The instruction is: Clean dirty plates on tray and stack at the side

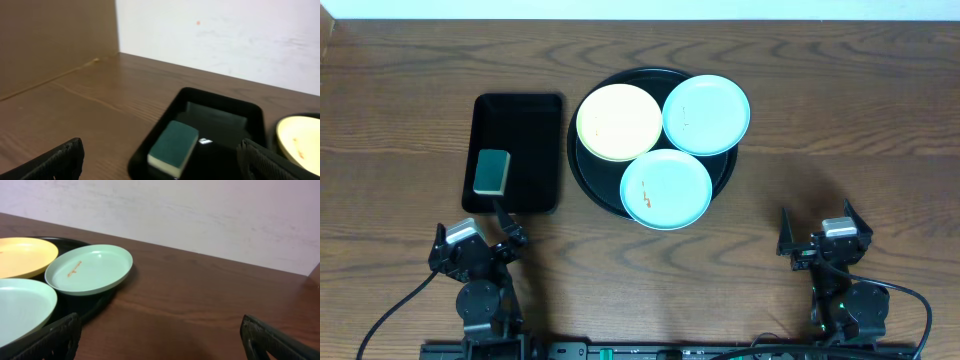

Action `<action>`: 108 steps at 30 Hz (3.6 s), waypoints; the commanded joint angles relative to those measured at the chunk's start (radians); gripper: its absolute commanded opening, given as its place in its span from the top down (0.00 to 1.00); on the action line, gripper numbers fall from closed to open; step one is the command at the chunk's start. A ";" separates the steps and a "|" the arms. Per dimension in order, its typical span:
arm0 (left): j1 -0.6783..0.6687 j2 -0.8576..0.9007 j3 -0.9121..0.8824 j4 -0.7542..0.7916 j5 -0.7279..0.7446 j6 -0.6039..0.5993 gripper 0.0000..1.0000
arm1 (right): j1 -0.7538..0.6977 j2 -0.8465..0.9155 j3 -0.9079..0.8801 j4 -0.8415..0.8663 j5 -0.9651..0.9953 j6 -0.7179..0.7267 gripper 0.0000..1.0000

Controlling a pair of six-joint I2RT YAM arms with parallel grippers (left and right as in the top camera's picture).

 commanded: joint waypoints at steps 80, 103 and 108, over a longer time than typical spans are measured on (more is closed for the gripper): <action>0.004 1.794 1.472 -1.121 0.107 -0.043 0.40 | -0.019 -0.006 -0.001 -0.005 0.010 -0.007 0.01; 0.063 2.037 1.470 -1.014 0.122 -0.042 0.44 | -0.019 -0.006 -0.001 -0.005 0.010 -0.007 0.01; 0.062 2.053 1.470 -1.012 0.182 -0.042 0.50 | -0.019 -0.006 -0.001 -0.005 0.010 -0.007 0.01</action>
